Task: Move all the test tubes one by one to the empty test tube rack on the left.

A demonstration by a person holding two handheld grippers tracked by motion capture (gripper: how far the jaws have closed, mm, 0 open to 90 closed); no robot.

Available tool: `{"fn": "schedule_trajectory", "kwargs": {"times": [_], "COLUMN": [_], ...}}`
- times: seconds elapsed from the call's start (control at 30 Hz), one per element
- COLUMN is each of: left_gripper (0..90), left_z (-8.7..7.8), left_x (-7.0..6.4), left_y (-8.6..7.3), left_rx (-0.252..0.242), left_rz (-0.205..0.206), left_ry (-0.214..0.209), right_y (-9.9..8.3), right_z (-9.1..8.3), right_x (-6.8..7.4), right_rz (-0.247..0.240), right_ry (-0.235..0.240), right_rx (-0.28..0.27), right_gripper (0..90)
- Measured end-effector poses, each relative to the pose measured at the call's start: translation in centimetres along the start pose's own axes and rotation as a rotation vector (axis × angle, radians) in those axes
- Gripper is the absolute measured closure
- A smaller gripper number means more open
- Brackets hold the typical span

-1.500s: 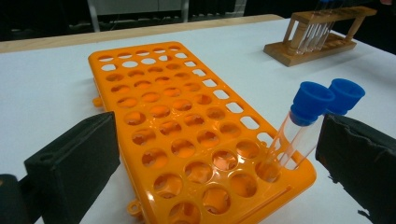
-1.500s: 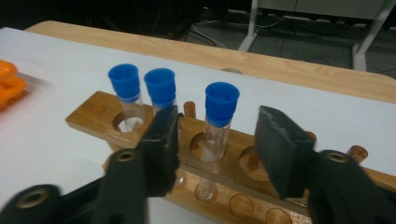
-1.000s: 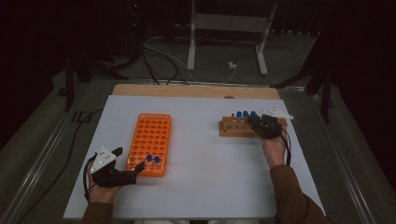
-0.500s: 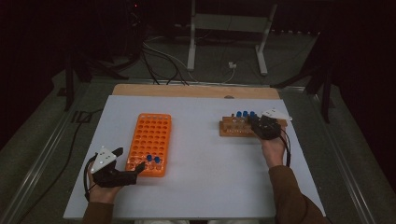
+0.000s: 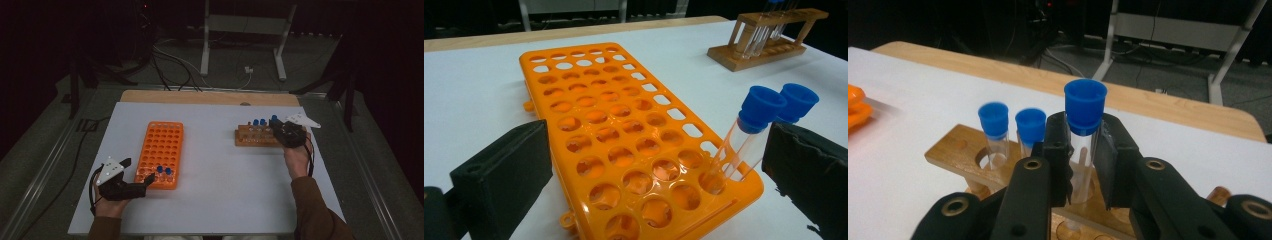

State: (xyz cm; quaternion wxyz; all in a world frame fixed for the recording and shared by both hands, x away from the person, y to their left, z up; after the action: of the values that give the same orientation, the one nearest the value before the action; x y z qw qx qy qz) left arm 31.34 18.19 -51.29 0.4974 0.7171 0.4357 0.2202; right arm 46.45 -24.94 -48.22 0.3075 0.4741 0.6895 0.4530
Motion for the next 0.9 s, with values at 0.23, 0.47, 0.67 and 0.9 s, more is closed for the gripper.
{"fn": "schedule_trajectory", "kwargs": {"times": [0.23,0.47,0.67,0.9], "left_gripper": [0.6,0.6,0.6,0.6], "left_z": [0.1,0.0,-0.1,-0.1], "left_x": [0.0,0.1,0.2,0.4], "left_y": [-0.1,-0.1,0.0,0.1], "left_rx": [0.004,0.002,-0.005,-0.005], "left_rz": [-0.002,-0.004,-0.014,-0.016], "left_ry": [-0.001,0.0,0.007,0.018], "right_y": [1.1,2.9,3.7,3.7], "right_z": [-0.9,-1.9,-2.9,-3.4], "right_x": [-0.1,-0.1,0.4,1.7], "right_rz": [-0.009,-0.017,-0.022,-0.041], "right_ry": [0.0,0.002,0.049,0.095], "right_rx": [-0.027,-0.06,-0.077,-0.08], "right_gripper": [77.2,77.2,77.1,77.1]}}
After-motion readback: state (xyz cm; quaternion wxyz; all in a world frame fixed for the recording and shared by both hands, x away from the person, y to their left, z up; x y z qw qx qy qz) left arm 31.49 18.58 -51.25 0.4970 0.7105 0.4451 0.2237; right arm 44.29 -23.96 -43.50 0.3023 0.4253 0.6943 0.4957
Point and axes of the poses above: each handheld gripper's, and its own axes: z roughly forward along the jaws, y roughly out of its top, x roughly to its left, the point moved 9 cm from there along z, roughly forward along the jaws, and after that the axes turned 1 degree about -x, right-handed, at the moved point
